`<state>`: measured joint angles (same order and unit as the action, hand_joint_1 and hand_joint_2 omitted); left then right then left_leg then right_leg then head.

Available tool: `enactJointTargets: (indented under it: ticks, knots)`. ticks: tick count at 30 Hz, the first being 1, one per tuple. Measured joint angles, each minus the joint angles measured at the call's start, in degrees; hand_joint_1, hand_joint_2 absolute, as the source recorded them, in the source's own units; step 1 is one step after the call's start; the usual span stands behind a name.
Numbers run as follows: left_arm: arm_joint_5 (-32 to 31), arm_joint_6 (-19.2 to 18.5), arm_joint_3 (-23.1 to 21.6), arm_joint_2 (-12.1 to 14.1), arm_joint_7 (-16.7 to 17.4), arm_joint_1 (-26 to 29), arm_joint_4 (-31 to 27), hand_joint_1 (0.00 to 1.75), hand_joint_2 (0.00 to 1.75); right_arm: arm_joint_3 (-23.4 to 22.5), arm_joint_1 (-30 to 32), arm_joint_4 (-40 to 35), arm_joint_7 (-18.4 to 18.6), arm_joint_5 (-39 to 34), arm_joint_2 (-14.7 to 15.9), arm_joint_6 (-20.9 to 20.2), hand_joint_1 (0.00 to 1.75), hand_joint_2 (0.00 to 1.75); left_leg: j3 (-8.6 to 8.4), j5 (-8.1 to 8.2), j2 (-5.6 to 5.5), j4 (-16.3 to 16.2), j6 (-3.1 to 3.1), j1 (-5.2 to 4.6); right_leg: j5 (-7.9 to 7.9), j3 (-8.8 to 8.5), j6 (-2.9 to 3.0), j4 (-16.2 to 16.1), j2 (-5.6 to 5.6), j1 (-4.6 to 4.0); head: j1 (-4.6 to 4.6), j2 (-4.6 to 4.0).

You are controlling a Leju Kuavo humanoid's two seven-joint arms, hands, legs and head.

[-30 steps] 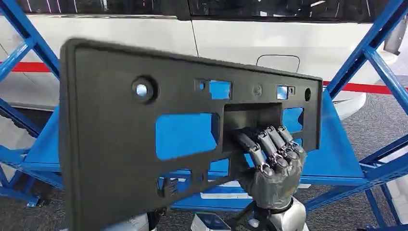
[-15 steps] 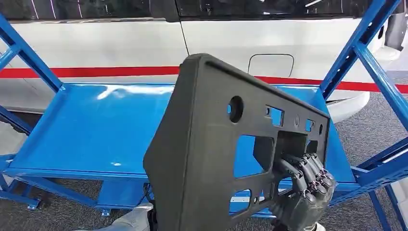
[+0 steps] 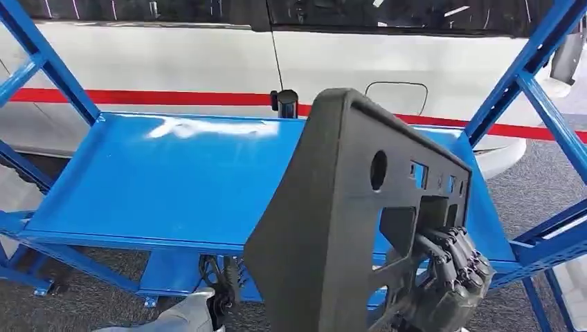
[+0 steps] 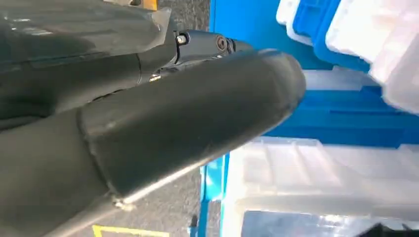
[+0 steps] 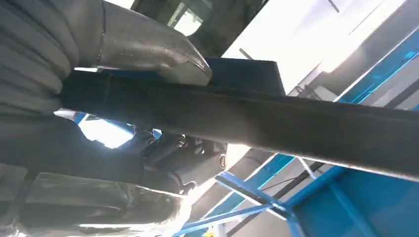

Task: Take the parts from the cabinet and place them on the table.

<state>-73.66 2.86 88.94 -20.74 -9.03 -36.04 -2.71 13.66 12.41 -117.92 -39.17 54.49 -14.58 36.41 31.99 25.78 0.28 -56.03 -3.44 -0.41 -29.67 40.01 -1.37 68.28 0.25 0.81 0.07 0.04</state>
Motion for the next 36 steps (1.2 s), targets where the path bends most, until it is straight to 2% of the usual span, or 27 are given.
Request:
enactJointTargets:
  ticks: [2,3,4,6,7,8,9,11,12,13,14,16,17,18,19,21,22,23,26,27,28,29,31,32,33,34,36]
  knots:
    - [0.0,0.0,0.0,0.5,0.5,-0.1,-0.9,0.0,0.0,0.0,0.0,0.0,0.0,0.0,0.1,0.0,1.75,1.75,0.31,-0.12,0.22,-0.1,-0.05,-0.14,-2.78,2.75,-0.13,7.3,-0.02,0.09,-0.02,0.0]
    - [0.0,0.2,0.0,0.8,0.6,-0.1,-1.4,0.0,0.0,-0.1,0.1,0.0,0.0,0.0,0.2,0.0,1.75,1.75,0.36,-0.16,0.23,-0.2,-0.01,-0.15,-2.56,2.39,-0.52,7.2,-0.02,0.1,-0.04,0.0]
    - [0.0,0.2,0.0,1.0,0.6,-0.1,-1.7,0.0,0.0,-0.1,0.1,0.0,0.0,0.1,0.2,0.0,1.75,1.75,0.35,-0.17,0.21,-0.2,0.01,-0.14,-1.38,0.51,-1.06,4.5,-0.02,0.11,-0.02,0.0]
    - [0.1,0.5,0.0,1.1,0.6,-0.4,-2.2,0.0,0.0,0.0,0.0,0.0,0.0,0.5,0.2,0.0,1.75,1.75,0.33,-0.08,0.04,-0.6,0.2,-0.12,2.42,-5.45,-2.0,-6.1,-0.17,0.17,0.0,0.0]
    - [0.4,0.7,0.0,1.2,0.6,-0.6,-2.4,0.0,0.0,0.0,0.0,0.0,0.0,0.6,0.2,0.0,1.75,1.75,0.56,0.11,-0.03,-1.0,0.51,-0.18,2.52,-6.92,-1.7,-10.0,-0.37,0.33,0.02,0.0]
    - [0.7,0.8,0.0,1.3,0.5,-0.8,-2.6,0.0,0.0,0.0,0.0,0.0,0.0,0.8,0.2,0.0,1.75,1.75,1.07,0.23,-0.09,-1.5,0.86,-0.68,2.76,-7.55,-1.01,-10.1,-0.27,-0.08,-0.02,0.0]
    - [1.5,1.0,0.0,1.4,0.4,-1.0,-2.8,0.0,0.0,0.1,-0.1,0.0,0.0,0.9,0.2,0.0,1.75,1.75,1.27,0.08,-0.12,-1.5,1.08,-0.59,2.98,-7.13,-0.52,-10.1,-0.21,0.04,-0.15,0.0]
    - [3.1,1.5,0.0,1.4,0.1,-1.1,-3.0,0.0,0.0,0.4,-0.2,0.0,0.0,0.8,0.2,0.0,1.75,1.75,1.31,-0.21,-0.11,-1.4,1.54,-0.36,3.17,-7.08,-0.17,-10.1,-0.15,-0.15,-0.09,0.0]
    - [3.6,1.7,0.0,1.5,-0.3,-1.2,-3.2,0.0,0.0,0.7,-0.3,0.1,0.0,0.8,0.2,0.0,1.75,1.75,1.56,0.18,-0.22,-1.7,1.86,-0.29,3.49,-7.18,0.32,-10.4,-0.17,0.55,-0.02,0.0]
    - [4.0,1.9,0.0,1.5,-0.8,-1.3,-3.3,0.0,0.0,1.0,-0.5,0.1,0.0,0.7,0.2,0.0,1.75,1.75,1.94,1.43,-0.4,-2.8,2.39,-0.18,3.62,-7.13,0.73,-10.4,-0.19,0.67,-0.26,0.0]
    - [4.2,1.9,0.0,1.5,-1.1,-1.3,-3.3,0.0,0.0,1.2,-0.6,0.1,0.0,0.7,0.2,0.0,1.75,1.75,2.83,3.08,-0.41,-5.1,2.73,-0.05,3.69,-7.04,1.05,-10.4,-0.21,0.73,-0.59,0.0]
    - [4.5,1.9,0.0,1.8,-2.0,-1.1,-3.4,0.0,0.0,1.9,-0.7,0.2,0.0,0.7,0.2,0.0,1.75,1.75,7.45,8.25,-0.41,-15.5,3.58,0.61,3.83,-6.66,1.3,-10.4,-0.23,0.7,-0.61,0.0]
    - [4.7,2.0,0.1,1.9,-2.3,-1.0,-3.5,0.0,0.0,2.1,-0.7,0.4,0.0,0.7,0.2,0.0,1.75,1.75,8.99,9.33,-0.41,-18.9,3.8,0.8,3.92,-6.48,1.44,-10.4,-0.24,0.71,-0.63,0.0]
    - [4.9,2.0,0.1,1.9,-2.5,-0.8,-3.6,0.0,0.0,2.3,-0.7,0.5,0.0,0.6,0.2,0.0,1.75,1.75,9.33,9.06,-0.4,-19.7,3.92,0.99,3.98,-6.4,1.43,-10.4,-0.24,0.75,-0.66,0.0]
    - [5.1,2.1,0.1,2.0,-2.6,-0.8,-3.6,0.0,0.0,2.5,-0.7,0.7,0.0,0.6,0.2,0.0,1.75,1.75,8.54,7.8,-0.39,-18.3,4.0,1.14,4.08,-6.36,1.55,-10.4,-0.23,0.8,-0.66,0.0]
    - [5.1,2.3,0.1,2.1,-2.7,-0.8,-3.6,0.0,0.0,2.7,-0.7,1.1,0.0,1.1,0.2,0.0,1.75,1.75,2.86,2.61,-0.39,-8.0,3.91,1.42,4.21,-6.44,1.34,-10.4,-0.21,0.99,-0.66,0.0]
    - [4.7,2.3,0.1,2.1,-2.7,-0.8,-3.6,0.0,0.0,2.9,-0.6,1.2,0.1,1.7,0.0,0.0,1.75,1.75,0.04,0.95,-0.43,-2.9,3.77,1.5,4.32,-6.46,1.15,-10.4,-0.2,0.99,-0.66,0.0]
    - [4.5,2.3,0.1,2.1,-2.8,-0.8,-3.6,0.0,0.0,3.0,-0.6,1.3,0.2,2.3,-0.1,0.0,1.75,1.75,-0.59,1.65,-0.51,-1.2,3.72,1.09,4.46,-6.15,0.85,-10.2,-0.2,0.38,-0.65,0.0]
    - [4.0,2.3,0.2,2.2,-2.8,-0.5,-3.7,0.0,0.0,3.0,-0.5,1.5,0.4,3.1,-0.1,0.0,1.75,1.75,0.19,1.23,-0.6,-1.7,2.72,0.64,5.11,-5.84,-0.13,-10.6,-0.22,0.69,-0.55,0.0]
    - [4.0,2.3,0.2,2.2,-2.8,-0.4,-3.7,0.0,0.0,3.1,-0.5,1.5,0.4,3.2,-0.1,0.0,1.75,1.75,0.16,0.68,-0.55,-1.1,1.96,0.65,5.38,-5.78,-0.75,-10.9,-0.2,0.35,-0.59,0.0]
    - [4.0,2.2,0.2,2.2,-2.8,-0.5,-3.7,0.0,0.0,3.1,-0.5,1.5,0.4,3.3,-0.1,0.0,1.75,1.75,0.04,0.06,-0.32,-0.5,1.28,0.99,4.48,-5.14,-0.74,-9.9,-0.32,0.48,-0.57,0.0]
    - [4.0,2.2,0.2,2.2,-2.9,-0.5,-3.7,0.0,0.0,3.1,-0.5,1.5,0.4,3.3,-0.1,0.0,1.75,1.75,0.31,-0.18,-0.38,-0.4,0.88,0.88,2.59,-4.02,-0.2,-7.5,-0.28,0.29,-0.5,0.0]
    - [4.0,2.2,0.2,2.2,-2.8,-0.3,-3.7,0.0,0.0,3.1,-0.4,1.7,0.5,3.3,0.0,0.0,1.75,1.75,0.9,-0.55,-0.22,-0.4,0.34,0.61,-1.99,-0.14,0.62,1.9,-0.27,0.32,-0.13,0.0]
    - [4.0,2.2,0.2,2.2,-2.9,-0.1,-3.7,0.0,0.0,3.1,-0.3,1.7,0.6,3.5,0.0,0.0,1.75,1.75,1.22,-0.75,-0.16,-0.4,0.19,0.43,-3.61,1.53,0.64,6.2,-0.27,0.31,-0.11,0.0]
    - [4.2,2.2,0.2,2.2,-2.9,0.2,-3.7,0.0,0.0,3.1,-0.1,1.7,0.9,3.7,0.0,0.0,1.75,1.75,1.42,-0.92,-0.15,-0.5,0.16,0.26,-4.0,1.91,0.32,8.0,-0.27,0.26,-0.09,0.0]
    - [4.5,2.2,0.2,2.2,-3.1,0.3,-3.7,0.0,0.0,3.1,0.0,1.7,1.2,3.7,0.1,0.0,1.75,1.75,1.59,-1.02,-0.16,-0.5,0.14,0.12,-3.4,0.76,0.0,6.6,-0.27,0.26,-0.11,0.0]
    - [5.6,2.4,0.2,2.2,-4.3,0.6,-3.7,0.0,0.0,3.1,0.1,1.7,1.7,3.6,0.2,0.0,1.75,1.75,1.66,-1.17,-0.24,-0.7,0.25,-0.06,-0.09,-5.08,-0.68,-2.9,-0.28,0.24,-0.09,0.0]
